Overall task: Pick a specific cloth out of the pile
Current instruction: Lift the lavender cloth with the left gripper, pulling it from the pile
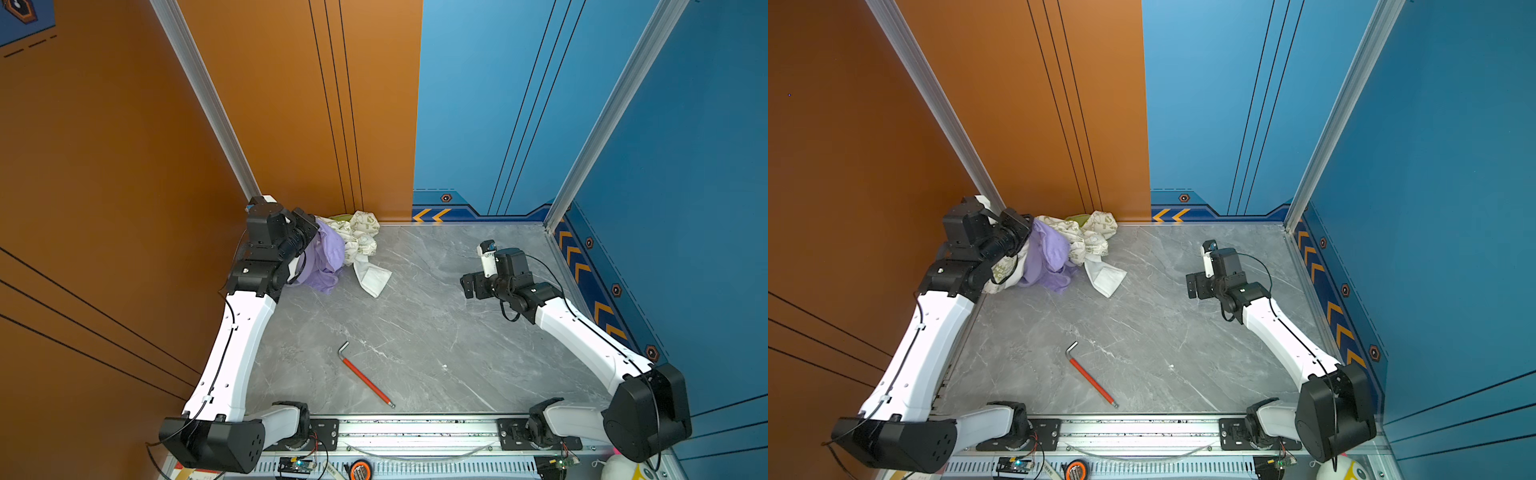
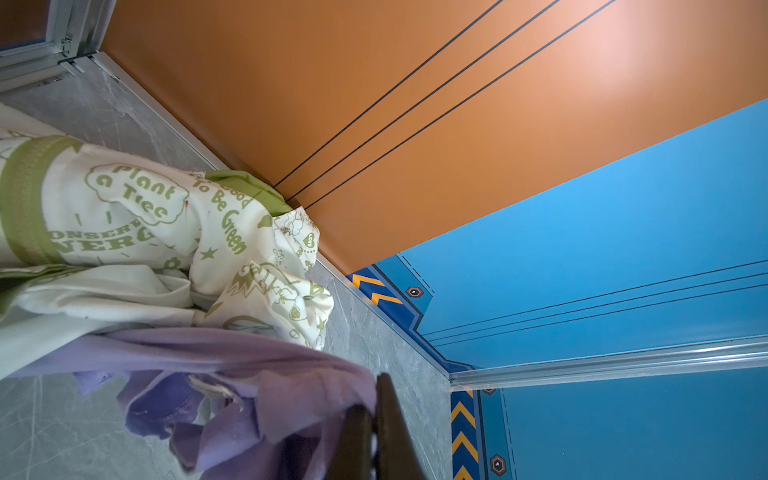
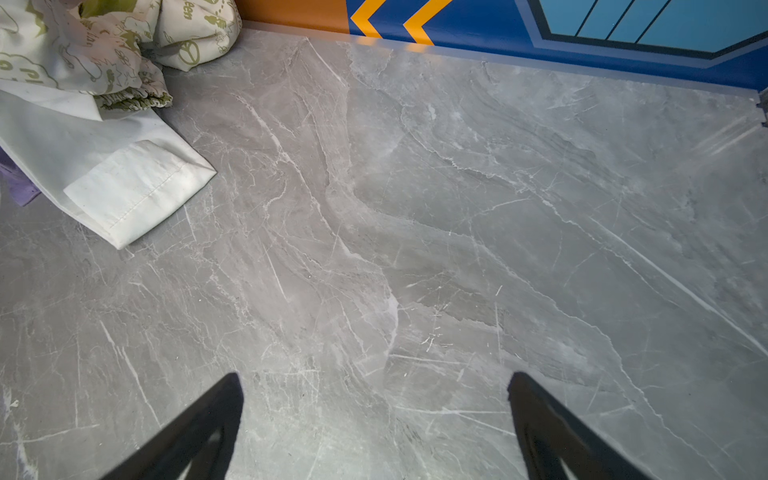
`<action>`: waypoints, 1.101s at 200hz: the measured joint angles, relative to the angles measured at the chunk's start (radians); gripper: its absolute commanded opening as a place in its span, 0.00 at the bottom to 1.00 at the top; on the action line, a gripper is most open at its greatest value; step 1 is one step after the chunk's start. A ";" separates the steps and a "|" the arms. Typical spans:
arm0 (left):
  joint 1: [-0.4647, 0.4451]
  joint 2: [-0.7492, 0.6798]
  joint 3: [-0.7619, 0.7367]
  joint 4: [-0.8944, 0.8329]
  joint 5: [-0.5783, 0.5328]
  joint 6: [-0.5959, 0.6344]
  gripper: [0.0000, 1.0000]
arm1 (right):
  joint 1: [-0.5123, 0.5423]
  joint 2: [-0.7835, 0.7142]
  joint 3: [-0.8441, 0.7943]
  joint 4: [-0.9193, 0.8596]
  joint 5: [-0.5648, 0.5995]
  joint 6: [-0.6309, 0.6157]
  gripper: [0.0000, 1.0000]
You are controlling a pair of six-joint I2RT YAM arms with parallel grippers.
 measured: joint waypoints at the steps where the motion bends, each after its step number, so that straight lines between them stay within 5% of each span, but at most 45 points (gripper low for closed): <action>1: 0.000 0.000 0.001 0.000 0.000 0.000 0.00 | 0.000 0.000 0.000 0.000 0.000 0.000 1.00; 220: 0.018 0.114 0.314 0.031 0.021 0.066 0.00 | 0.000 -0.035 -0.024 0.007 0.004 0.000 1.00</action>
